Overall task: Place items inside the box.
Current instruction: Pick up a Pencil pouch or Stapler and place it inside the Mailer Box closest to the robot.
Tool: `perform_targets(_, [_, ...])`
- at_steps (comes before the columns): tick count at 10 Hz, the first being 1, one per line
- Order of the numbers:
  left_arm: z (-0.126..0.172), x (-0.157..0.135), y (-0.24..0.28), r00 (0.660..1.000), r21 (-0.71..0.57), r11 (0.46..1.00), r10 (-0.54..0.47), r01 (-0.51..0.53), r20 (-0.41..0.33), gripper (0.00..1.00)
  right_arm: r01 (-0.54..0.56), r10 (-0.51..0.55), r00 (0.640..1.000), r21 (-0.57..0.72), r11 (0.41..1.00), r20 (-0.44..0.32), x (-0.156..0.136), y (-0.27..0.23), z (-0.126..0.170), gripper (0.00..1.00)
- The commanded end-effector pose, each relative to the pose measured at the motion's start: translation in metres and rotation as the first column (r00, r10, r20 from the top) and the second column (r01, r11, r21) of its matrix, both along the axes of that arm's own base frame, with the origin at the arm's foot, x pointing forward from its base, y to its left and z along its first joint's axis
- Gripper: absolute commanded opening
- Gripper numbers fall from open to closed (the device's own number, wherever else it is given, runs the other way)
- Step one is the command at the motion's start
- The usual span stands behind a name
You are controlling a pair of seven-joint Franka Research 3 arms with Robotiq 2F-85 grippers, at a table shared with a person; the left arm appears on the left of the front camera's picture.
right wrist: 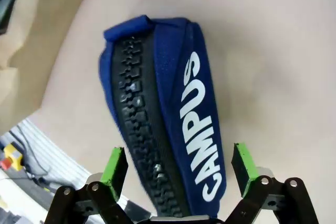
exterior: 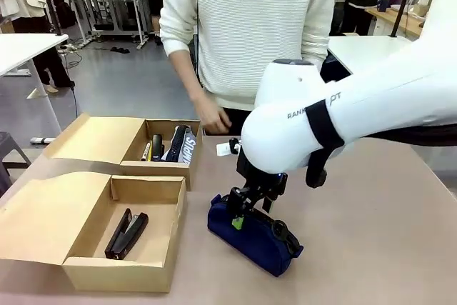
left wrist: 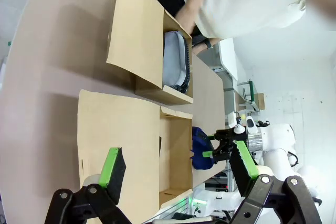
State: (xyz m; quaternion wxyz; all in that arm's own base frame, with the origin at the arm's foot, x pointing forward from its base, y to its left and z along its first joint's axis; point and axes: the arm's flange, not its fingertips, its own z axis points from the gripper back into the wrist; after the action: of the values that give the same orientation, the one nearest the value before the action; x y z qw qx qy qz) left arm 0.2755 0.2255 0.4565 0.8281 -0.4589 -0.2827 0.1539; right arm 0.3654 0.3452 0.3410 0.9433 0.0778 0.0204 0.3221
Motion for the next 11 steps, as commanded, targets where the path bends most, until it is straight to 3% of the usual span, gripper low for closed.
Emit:
perform_targets(1, [0.0002, -0.0004, -0.0007, 1.000, -0.008, 1.000, -0.003, 0.003, 0.031, 1.00, 0.003, -0.003, 1.000, -0.026, 1.000, 0.009, 0.0061, 0.0086, -0.0018, 1.00])
perform_targets(6, [0.0002, -0.0004, -0.0007, 1.000, -0.008, 1.000, -0.003, 0.003, 0.031, 1.00, 0.009, -0.010, 1.000, -0.057, 0.998, -0.018, 0.0036, 0.0070, -0.0024, 1.00])
perform_targets(7, [0.0002, -0.0004, -0.0007, 1.000, -0.008, 1.000, -0.003, 0.003, 0.031, 1.00, -0.020, 0.017, 0.999, -0.072, 0.997, -0.037, 0.0023, 0.0072, -0.0036, 0.40])
perform_targets(8, [0.0002, -0.0004, -0.0007, 1.000, -0.008, 1.000, -0.003, 0.003, 0.031, 1.00, -0.021, 0.018, 0.999, -0.065, 0.998, -0.043, 0.0018, 0.0083, -0.0044, 0.40])
perform_targets(9, [0.0002, -0.0004, -0.0007, 1.000, -0.008, 1.000, -0.003, 0.003, 0.031, 1.00, -0.019, 0.016, 0.999, -0.068, 0.998, -0.051, 0.0019, 0.0080, -0.0053, 0.00])
perform_targets(10, [0.0002, -0.0004, -0.0007, 1.000, -0.008, 1.000, -0.003, 0.003, 0.031, 1.00, -0.027, 0.023, 0.998, -0.068, 0.997, -0.061, 0.0014, 0.0084, -0.0063, 0.38])
perform_targets(11, [0.0002, -0.0004, -0.0007, 1.000, -0.008, 1.000, -0.003, 0.003, 0.031, 1.00, -0.030, 0.026, 0.998, -0.066, 0.997, -0.065, 0.0009, 0.0086, -0.0067, 0.00])
